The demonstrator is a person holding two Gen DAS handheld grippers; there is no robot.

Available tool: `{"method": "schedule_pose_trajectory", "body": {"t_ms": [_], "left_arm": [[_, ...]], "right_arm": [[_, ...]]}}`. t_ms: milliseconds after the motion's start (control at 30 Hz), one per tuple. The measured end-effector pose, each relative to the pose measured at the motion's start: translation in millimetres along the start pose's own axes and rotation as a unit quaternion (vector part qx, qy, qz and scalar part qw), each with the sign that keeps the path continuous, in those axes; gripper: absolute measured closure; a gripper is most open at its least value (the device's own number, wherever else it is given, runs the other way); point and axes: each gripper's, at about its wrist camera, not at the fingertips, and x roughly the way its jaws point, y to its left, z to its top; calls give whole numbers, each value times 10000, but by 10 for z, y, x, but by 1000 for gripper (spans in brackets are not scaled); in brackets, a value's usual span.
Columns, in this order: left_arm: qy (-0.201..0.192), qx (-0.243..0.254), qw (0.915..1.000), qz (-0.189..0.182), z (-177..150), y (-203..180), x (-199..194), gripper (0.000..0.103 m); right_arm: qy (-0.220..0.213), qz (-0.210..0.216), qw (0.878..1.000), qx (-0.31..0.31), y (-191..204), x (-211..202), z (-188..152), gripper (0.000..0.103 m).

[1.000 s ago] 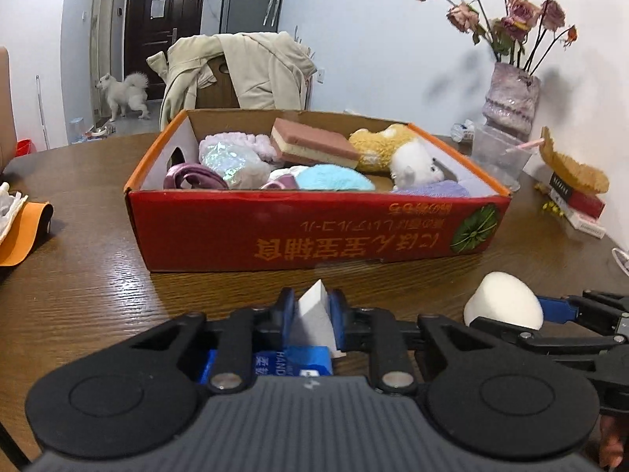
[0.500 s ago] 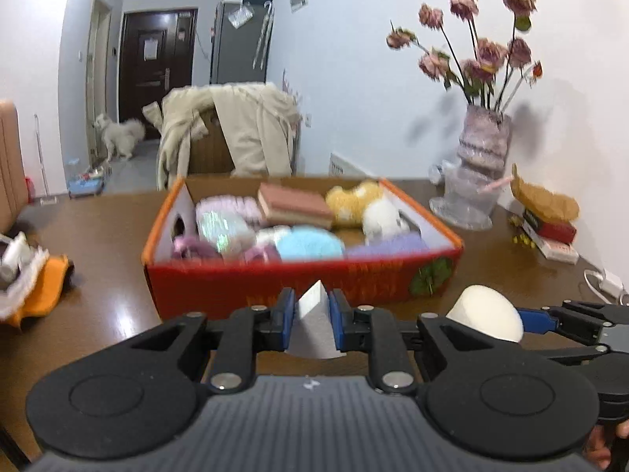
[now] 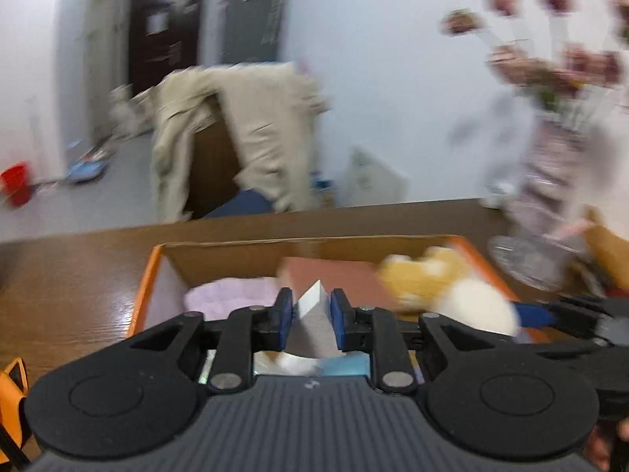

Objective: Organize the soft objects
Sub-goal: 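Carry the white sponge into the box and open the right gripper, then withdraw both tools from the box toward the blue tissue pack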

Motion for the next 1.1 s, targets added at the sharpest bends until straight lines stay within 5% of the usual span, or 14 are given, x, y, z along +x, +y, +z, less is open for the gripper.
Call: {"method": "schedule_pose_trajectory", "body": {"t_ms": [100, 200, 433, 700, 933, 1100], "left_arm": [[301, -326, 9990, -14, 6, 148, 282, 57], [211, -348, 9991, -71, -17, 230, 290, 45], [-23, -306, 9995, -88, 62, 338, -43, 39], [-406, -7, 9991, -96, -93, 276, -1008, 31], [-1071, 565, 9926, 5, -750, 225, -2119, 14], [-1030, 440, 9935, -184, -1594, 222, -2564, 12]], "right_arm": [[143, -80, 9997, 189, -40, 270, 25, 33], [21, 25, 9996, 279, -60, 288, -14, 25], [-362, -117, 9985, 392, -178, -62, 98, 24], [-760, -186, 9969, 79, -97, -996, 69, 22], [-1010, -184, 9946, -122, 208, -1842, -491, 15], [-1209, -331, 9921, -38, 518, -2265, -1287, 12]]}}
